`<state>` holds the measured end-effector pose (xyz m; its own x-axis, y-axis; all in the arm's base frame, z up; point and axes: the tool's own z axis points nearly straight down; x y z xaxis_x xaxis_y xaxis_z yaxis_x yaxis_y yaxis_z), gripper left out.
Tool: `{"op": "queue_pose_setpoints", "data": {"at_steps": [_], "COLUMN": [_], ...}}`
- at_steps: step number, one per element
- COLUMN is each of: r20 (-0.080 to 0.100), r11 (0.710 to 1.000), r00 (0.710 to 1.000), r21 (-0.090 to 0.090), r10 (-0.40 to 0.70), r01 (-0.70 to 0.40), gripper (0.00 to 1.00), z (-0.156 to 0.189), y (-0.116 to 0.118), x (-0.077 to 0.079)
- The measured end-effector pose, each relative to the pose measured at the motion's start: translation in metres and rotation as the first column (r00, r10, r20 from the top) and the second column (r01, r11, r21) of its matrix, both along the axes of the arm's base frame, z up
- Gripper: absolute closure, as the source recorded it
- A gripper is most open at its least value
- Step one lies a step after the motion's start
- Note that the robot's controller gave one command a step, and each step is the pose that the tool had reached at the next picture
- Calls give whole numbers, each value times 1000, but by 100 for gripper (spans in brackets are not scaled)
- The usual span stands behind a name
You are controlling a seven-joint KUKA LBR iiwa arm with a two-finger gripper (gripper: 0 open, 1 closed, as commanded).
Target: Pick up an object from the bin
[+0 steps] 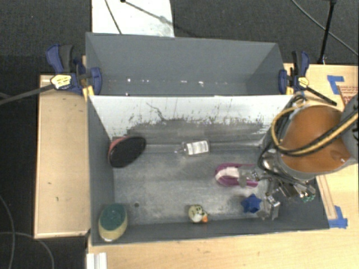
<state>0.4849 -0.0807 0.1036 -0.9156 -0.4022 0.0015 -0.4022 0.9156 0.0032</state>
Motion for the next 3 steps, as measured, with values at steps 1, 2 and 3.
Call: {"op": "queue_pose_setpoints", "data": {"at_steps": [1, 2, 3], "r20": [7, 27, 9], "r11": [999, 999, 999], "r00": [999, 999, 999], "r21": [-6, -3, -3], "r10": [47, 47, 45], "r01": [-47, -46, -45], "gripper": [0, 100, 0], "z": [-33, -27, -32], "y": [-42, -38, -39], "x": [34, 39, 34]}}
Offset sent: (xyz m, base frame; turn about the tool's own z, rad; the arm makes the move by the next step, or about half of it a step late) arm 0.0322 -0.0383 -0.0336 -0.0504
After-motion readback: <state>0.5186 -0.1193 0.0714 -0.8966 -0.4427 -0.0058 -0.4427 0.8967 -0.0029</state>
